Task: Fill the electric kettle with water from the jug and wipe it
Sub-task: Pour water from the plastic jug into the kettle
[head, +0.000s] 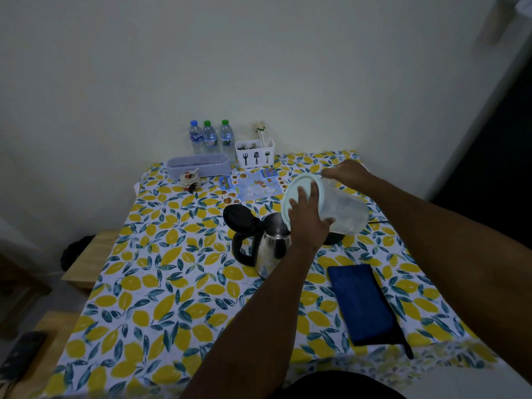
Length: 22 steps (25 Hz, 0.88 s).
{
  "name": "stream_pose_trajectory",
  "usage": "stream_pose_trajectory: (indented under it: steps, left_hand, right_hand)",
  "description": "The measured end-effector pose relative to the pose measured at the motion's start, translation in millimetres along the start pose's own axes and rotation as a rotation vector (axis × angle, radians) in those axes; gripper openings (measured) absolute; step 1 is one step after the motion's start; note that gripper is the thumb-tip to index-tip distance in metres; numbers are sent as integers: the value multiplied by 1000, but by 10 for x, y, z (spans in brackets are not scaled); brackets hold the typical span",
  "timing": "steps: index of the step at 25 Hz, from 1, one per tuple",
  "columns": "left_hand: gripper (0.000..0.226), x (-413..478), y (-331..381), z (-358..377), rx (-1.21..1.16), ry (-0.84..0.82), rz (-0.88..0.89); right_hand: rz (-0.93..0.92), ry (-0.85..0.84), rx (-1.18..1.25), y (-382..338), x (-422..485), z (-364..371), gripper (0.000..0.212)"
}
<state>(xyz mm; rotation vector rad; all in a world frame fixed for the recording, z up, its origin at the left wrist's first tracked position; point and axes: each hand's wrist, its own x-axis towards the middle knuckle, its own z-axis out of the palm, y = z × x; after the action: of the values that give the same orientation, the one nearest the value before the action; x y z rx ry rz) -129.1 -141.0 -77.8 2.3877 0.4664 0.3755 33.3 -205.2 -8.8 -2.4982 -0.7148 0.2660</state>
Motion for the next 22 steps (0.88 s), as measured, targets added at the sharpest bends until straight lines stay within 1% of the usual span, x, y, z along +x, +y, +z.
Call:
stream_pose_trajectory:
  steps: [5, 11, 16, 19, 22]
  left_hand:
    - [98, 0, -19, -5, 3, 27, 1]
    - [98, -26, -25, -6, 4, 19, -1]
    - [98, -36, -33, -18, 7, 8, 2]
    - [97, -10, -47, -25, 37, -10, 28]
    - [99, 22, -59, 10, 99, -35, 55]
  right_hand:
    - [-3, 11, 15, -42, -14, 7, 49]
    - [5, 16, 33, -60, -35, 33, 43]
    - [-3, 19, 43, -44, -59, 37, 44]
    - [20, 31, 123, 20, -75, 61, 44]
    - [99, 64, 283, 149, -127, 127, 40]
